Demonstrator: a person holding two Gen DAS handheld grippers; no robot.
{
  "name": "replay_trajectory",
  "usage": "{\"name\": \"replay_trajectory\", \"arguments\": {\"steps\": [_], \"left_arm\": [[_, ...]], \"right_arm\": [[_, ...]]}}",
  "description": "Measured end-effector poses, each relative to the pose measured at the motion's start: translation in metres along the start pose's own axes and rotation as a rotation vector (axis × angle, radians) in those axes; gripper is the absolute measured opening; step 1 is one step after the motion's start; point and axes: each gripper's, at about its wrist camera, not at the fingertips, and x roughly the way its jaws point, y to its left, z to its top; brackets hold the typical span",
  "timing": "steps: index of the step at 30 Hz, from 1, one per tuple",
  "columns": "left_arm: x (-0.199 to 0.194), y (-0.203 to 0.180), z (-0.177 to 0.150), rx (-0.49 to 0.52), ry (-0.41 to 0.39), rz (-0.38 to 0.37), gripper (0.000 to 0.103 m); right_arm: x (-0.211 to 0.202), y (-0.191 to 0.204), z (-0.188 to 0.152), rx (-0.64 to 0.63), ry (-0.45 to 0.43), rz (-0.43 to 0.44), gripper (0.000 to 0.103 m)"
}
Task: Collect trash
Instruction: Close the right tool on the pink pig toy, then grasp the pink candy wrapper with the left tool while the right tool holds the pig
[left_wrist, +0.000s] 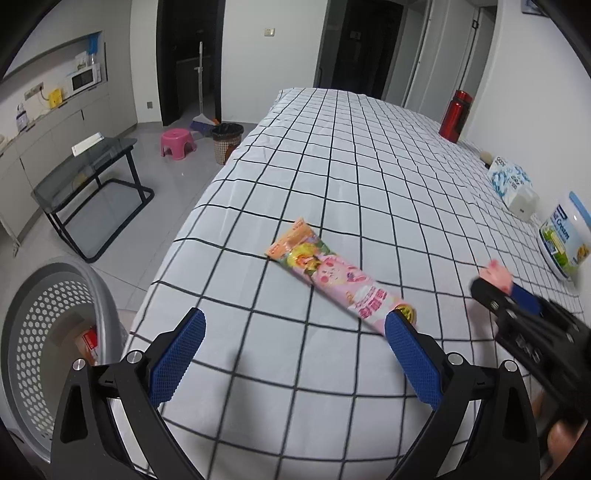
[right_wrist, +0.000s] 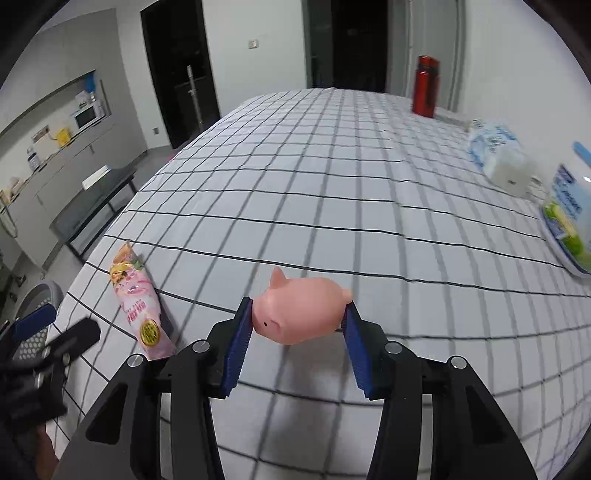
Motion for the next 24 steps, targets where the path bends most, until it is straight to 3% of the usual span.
{"name": "replay_trajectory", "arguments": {"steps": [6, 11, 24], "left_arm": [[0.005, -0.013, 0.005, -0.031, -0.005, 0.024, 0.096], [0.009, -0.03, 0.006, -0.023, -0.014, 0.07, 0.096], [0.048, -0.054, 0.011, -0.042, 0.058, 0.152, 0.096]], "right_arm": [[-0.019, -0.021, -0.014, 0.049, -0.033, -0.042, 0.047], [-0.026, -0.041, -0.019, 0.11, -0.047, -0.022, 0.047], [-0.032, -0.078, -0.019, 0.222, -0.06, 0.035, 0.047]]}}
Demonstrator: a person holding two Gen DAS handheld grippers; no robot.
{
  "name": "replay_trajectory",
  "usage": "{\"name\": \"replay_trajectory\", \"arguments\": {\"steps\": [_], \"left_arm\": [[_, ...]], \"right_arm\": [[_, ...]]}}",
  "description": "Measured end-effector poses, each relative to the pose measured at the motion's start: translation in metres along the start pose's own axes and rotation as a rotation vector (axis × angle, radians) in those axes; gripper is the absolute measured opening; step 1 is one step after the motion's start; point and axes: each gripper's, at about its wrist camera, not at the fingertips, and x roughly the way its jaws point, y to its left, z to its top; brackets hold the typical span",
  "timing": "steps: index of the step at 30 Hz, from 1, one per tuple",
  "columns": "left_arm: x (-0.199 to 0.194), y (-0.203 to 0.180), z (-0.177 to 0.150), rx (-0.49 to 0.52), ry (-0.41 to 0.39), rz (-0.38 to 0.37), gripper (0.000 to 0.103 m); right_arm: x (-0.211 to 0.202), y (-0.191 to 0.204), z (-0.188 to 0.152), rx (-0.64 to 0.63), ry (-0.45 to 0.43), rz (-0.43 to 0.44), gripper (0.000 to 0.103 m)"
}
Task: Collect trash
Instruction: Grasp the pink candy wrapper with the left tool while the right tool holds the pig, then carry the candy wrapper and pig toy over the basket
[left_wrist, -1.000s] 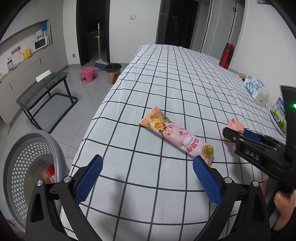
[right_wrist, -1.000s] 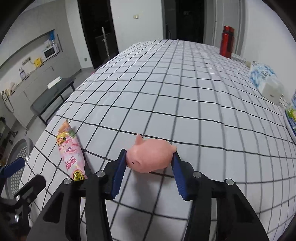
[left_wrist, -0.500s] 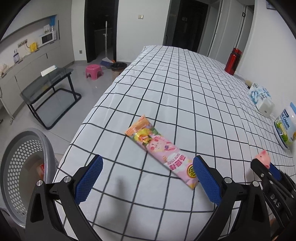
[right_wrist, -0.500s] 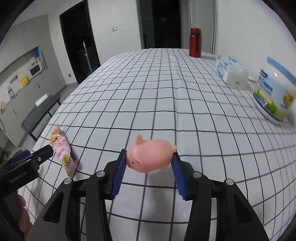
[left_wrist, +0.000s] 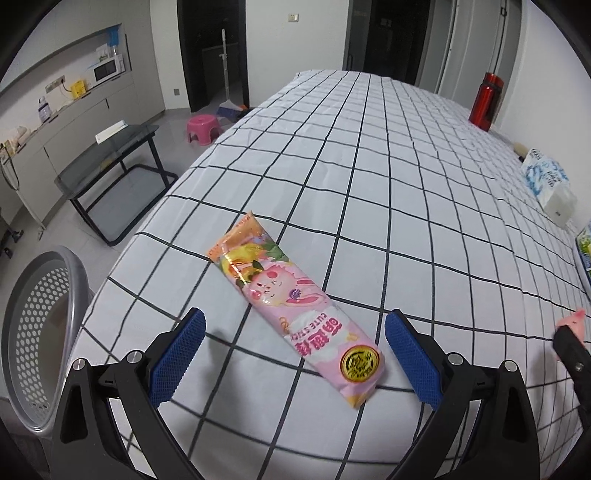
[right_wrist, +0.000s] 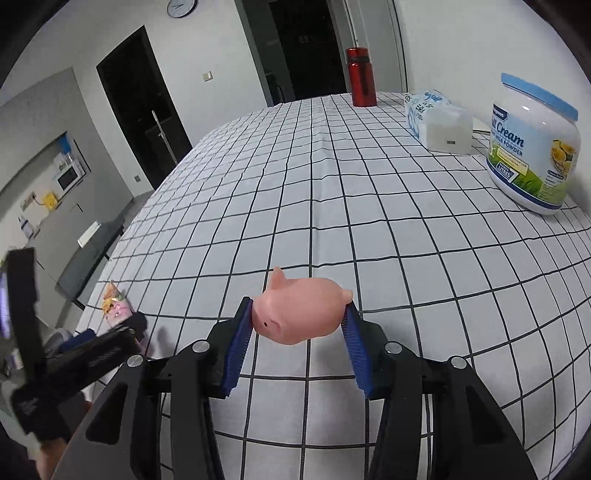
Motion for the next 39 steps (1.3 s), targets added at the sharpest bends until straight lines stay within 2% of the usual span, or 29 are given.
{"name": "replay_trajectory", "arguments": {"steps": [2, 4, 5, 7, 8, 10, 12, 15, 19, 27, 36, 39], "left_arm": [[0.004, -0.002, 0.0, 0.004, 0.007, 0.017, 0.095], [0.005, -0.004, 0.0, 0.013, 0.009, 0.021, 0.082], [0.005, -0.004, -0.001, 0.016, 0.006, 0.012, 0.081], [0.002, -0.004, -0.002, 0.026, -0.002, 0.006, 0.065], [0.0, -0.005, -0.003, 0.04, -0.007, -0.003, 0.06], [-0.004, -0.008, -0.007, 0.06, -0.011, -0.021, 0.042], [-0.009, -0.008, -0.01, 0.077, -0.011, -0.044, 0.029], [-0.017, -0.004, -0.018, 0.098, -0.011, -0.083, 0.025], [-0.032, 0.0, -0.027, 0.137, -0.032, -0.108, 0.024], [-0.063, 0.016, -0.041, 0.2, -0.074, -0.132, 0.024], [-0.08, 0.032, -0.051, 0.249, -0.111, -0.146, 0.024], [-0.084, 0.037, -0.054, 0.256, -0.113, -0.172, 0.024]], "right_arm": [[-0.002, 0.0, 0.001, 0.005, -0.004, 0.005, 0.047], [-0.003, 0.0, 0.002, 0.009, -0.007, 0.01, 0.047], [-0.004, 0.0, 0.002, 0.01, -0.008, 0.011, 0.047], [-0.007, 0.0, 0.003, 0.011, -0.016, 0.014, 0.047], [-0.007, 0.0, 0.003, 0.012, -0.017, 0.015, 0.047], [-0.007, -0.002, 0.003, 0.017, -0.017, 0.019, 0.047], [-0.006, -0.003, 0.003, 0.024, -0.009, 0.026, 0.047], [-0.006, -0.002, 0.003, 0.025, -0.008, 0.034, 0.047], [-0.009, -0.001, 0.002, 0.023, -0.015, 0.04, 0.047], [-0.009, 0.006, -0.001, 0.015, -0.01, 0.063, 0.047], [-0.012, 0.024, -0.011, -0.021, -0.004, 0.074, 0.047], [-0.014, 0.028, -0.015, -0.023, -0.008, 0.085, 0.047]]}}
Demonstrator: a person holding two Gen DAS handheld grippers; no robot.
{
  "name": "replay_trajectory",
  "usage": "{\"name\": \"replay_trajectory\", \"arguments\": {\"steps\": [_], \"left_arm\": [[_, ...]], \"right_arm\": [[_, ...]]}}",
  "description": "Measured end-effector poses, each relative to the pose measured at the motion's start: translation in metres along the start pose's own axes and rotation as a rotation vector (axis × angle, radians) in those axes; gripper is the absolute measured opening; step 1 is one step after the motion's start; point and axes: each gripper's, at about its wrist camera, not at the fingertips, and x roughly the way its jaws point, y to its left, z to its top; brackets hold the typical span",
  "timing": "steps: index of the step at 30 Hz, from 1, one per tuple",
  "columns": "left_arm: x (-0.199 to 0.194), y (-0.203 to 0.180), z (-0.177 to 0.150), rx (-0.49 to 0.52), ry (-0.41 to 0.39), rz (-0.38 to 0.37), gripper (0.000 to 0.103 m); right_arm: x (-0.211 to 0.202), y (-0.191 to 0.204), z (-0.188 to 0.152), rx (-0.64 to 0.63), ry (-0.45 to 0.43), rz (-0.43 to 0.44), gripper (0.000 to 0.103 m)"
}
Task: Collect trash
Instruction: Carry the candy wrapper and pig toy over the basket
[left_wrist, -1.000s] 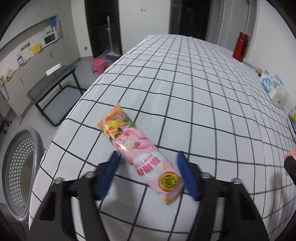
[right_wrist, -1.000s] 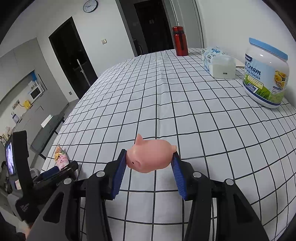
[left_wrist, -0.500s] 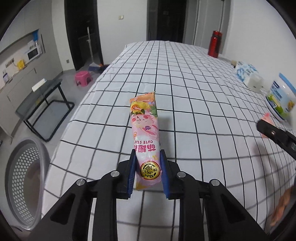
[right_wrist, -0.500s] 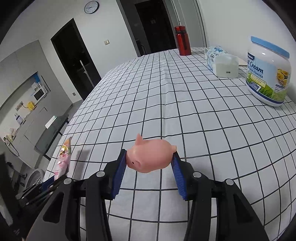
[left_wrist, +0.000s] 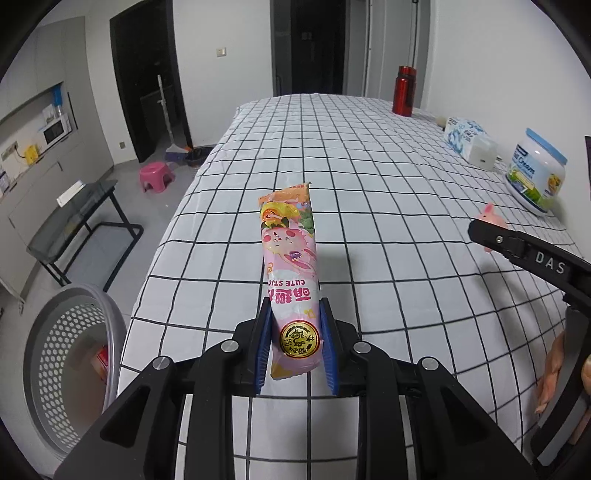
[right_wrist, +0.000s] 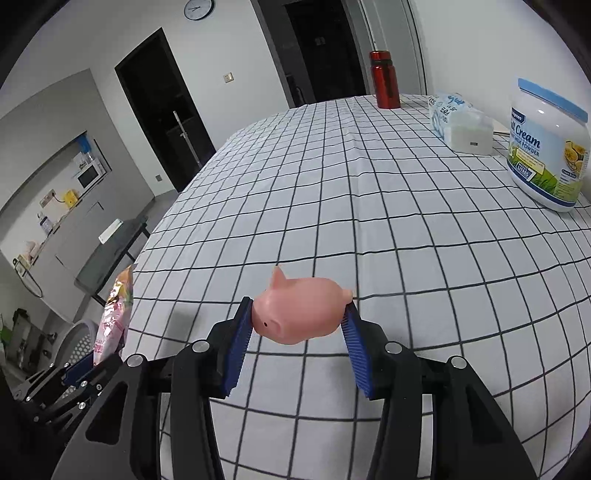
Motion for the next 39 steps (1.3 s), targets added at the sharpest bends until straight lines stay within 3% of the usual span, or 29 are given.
{"name": "replay_trajectory", "arguments": {"steps": [4, 11, 18, 27, 39], "left_arm": [[-0.005, 0.004, -0.002, 0.006, -0.006, -0.04, 0.024], [-0.021, 0.022, -0.003, 0.023, -0.05, -0.04, 0.024], [-0.026, 0.043, -0.016, 0.004, -0.042, -0.053, 0.024], [-0.042, 0.072, -0.034, 0.011, -0.084, 0.003, 0.024], [-0.059, 0.132, -0.055, -0.072, -0.097, 0.033, 0.024]], "right_arm": [[-0.001, 0.009, -0.008, -0.027, 0.004, -0.015, 0.047], [-0.005, 0.028, -0.024, -0.066, 0.023, -0.038, 0.047], [-0.028, 0.052, -0.046, -0.051, 0.017, -0.012, 0.047], [-0.037, 0.091, -0.066, -0.06, 0.011, 0.031, 0.047], [-0.018, 0.153, -0.082, -0.146, 0.056, 0.081, 0.047]]}}
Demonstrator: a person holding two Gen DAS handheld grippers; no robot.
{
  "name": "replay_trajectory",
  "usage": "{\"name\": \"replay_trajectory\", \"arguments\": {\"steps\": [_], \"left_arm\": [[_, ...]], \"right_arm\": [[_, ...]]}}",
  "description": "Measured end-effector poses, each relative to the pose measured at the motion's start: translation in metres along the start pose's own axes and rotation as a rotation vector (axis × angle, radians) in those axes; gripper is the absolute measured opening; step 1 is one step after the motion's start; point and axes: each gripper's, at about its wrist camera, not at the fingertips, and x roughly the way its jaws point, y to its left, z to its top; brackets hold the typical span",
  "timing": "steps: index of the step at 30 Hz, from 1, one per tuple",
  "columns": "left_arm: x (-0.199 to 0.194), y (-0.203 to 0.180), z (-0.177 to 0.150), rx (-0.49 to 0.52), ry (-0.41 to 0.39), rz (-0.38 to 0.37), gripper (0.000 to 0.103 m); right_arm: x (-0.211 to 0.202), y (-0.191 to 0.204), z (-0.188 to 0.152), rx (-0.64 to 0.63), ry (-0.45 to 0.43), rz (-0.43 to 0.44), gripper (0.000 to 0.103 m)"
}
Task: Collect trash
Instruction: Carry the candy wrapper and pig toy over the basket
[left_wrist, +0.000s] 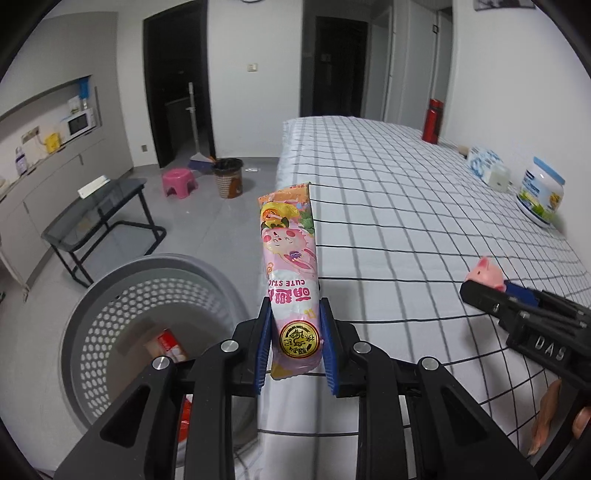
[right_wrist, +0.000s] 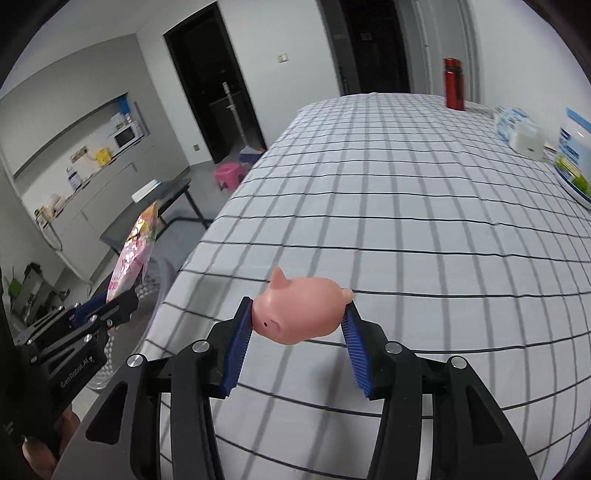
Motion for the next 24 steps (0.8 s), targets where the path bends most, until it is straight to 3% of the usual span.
{"name": "replay_trajectory", "arguments": {"steps": [24], "left_arm": [[0.0, 0.14, -0.004, -0.184, 0.038, 0.188, 0.025]], "right_arm": [[0.08, 0.172, 0.038, -0.277, 0.081, 0.239, 0.047]]}}
